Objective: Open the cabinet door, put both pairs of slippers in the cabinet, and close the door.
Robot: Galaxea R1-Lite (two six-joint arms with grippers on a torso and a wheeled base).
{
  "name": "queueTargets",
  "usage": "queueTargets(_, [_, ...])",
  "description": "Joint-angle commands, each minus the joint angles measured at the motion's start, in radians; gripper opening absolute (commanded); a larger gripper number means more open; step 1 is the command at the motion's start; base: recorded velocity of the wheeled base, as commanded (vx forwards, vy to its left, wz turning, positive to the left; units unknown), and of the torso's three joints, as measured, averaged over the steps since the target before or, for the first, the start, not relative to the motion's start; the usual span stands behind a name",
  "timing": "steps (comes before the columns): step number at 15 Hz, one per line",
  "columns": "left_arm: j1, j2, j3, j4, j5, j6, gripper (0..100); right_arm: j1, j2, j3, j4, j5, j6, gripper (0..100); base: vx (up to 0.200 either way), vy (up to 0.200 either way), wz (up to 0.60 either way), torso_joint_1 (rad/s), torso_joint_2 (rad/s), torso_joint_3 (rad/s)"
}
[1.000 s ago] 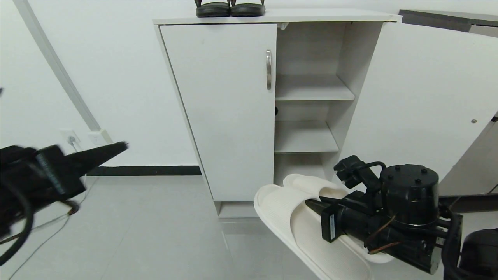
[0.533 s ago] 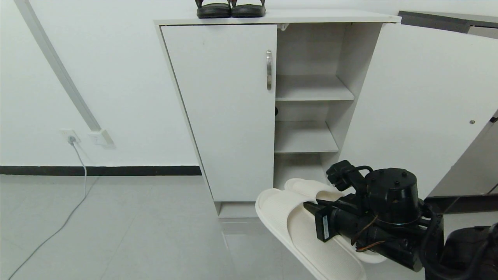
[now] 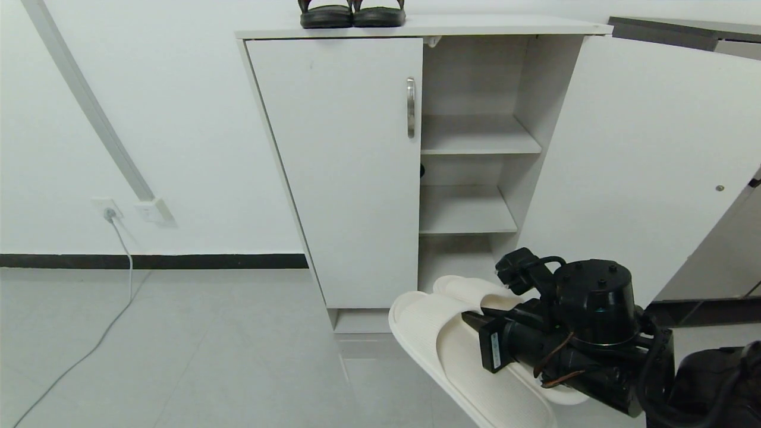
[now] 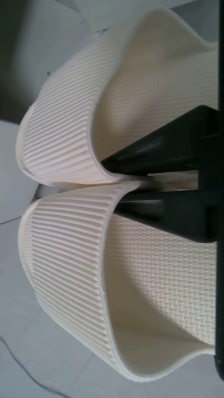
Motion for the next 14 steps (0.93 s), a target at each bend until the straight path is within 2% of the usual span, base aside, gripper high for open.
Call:
queueTargets(1, [0.005, -0.091, 0.062, -0.033, -0.066, 0.021, 0, 0.0, 0.005, 0.001, -0.002, 0.0, 0.0, 0, 0.0, 0.0, 0.0, 0.0, 0.0, 0.0])
queueTargets(2, [0.007, -0.091, 0.063, -0.034, -0.065, 0.031, 0, 0.0, 0.009, 0.0, -0.002, 0.0, -0.001, 0, 0.0, 0.0, 0.0, 0.0, 0.0, 0.0])
queueTargets(3, [0.007, -0.091, 0.07, -0.04, -0.032, 0.053, 0, 0.0, 0.011, 0.001, -0.002, 0.0, -0.001, 0, 0.0, 0.0, 0.0, 0.0, 0.0, 0.0])
queueTargets(4, [0.007, -0.091, 0.082, -0.068, -0.025, 0.064, 0, 0.0, 0.011, 0.001, -0.004, -0.002, -0.001, 0, 0.0, 0.0, 0.0, 0.0, 0.0, 0.0])
queueTargets(5, [0.007, -0.091, 0.105, -0.126, -0.074, 0.09, 0, 0.0, 0.012, 0.001, -0.004, -0.002, -0.003, 0, 0.0, 0.0, 0.0, 0.0, 0.0, 0.0])
queueTargets(6, [0.007, -0.091, 0.128, -0.143, -0.187, 0.105, 0, 0.0, 0.014, 0.007, -0.007, -0.002, -0.004, 0, 0.0, 0.0, 0.0, 0.0, 0.0, 0.0])
queueTargets(7, [0.007, -0.091, 0.122, -0.102, -0.266, 0.082, 0, 0.002, 0.019, 0.01, -0.021, -0.003, -0.006, 0, 0.0, 0.0, 0.0, 0.0, 0.0, 0.0])
queueTargets(9, [0.007, -0.091, 0.126, -0.122, -0.246, 0.067, 0, 0.002, 0.031, 0.01, -0.05, -0.019, -0.007, 0, 0.0, 0.0, 0.0, 0.0, 0.0, 0.0])
queueTargets(10, [0.007, -0.091, 0.126, -0.12, -0.244, 0.054, 0, 0.003, 0.052, -0.005, -0.059, -0.066, -0.012, 0, 0.0, 0.0, 0.0, 0.0, 0.0, 0.0])
queueTargets(12, [0.007, -0.091, 0.126, -0.12, -0.243, 0.056, 0, 0.026, 0.114, -0.082, -0.068, -0.188, -0.027, 0, 0.0, 0.0, 0.0, 0.0, 0.0, 0.0])
queueTargets(14, [0.007, -0.091, 0.126, -0.12, -0.241, 0.051, 0, 0.049, 0.192, -0.224, -0.065, -0.344, -0.026, 0, 0.0, 0.0, 0.0, 0.0, 0.0, 0.0])
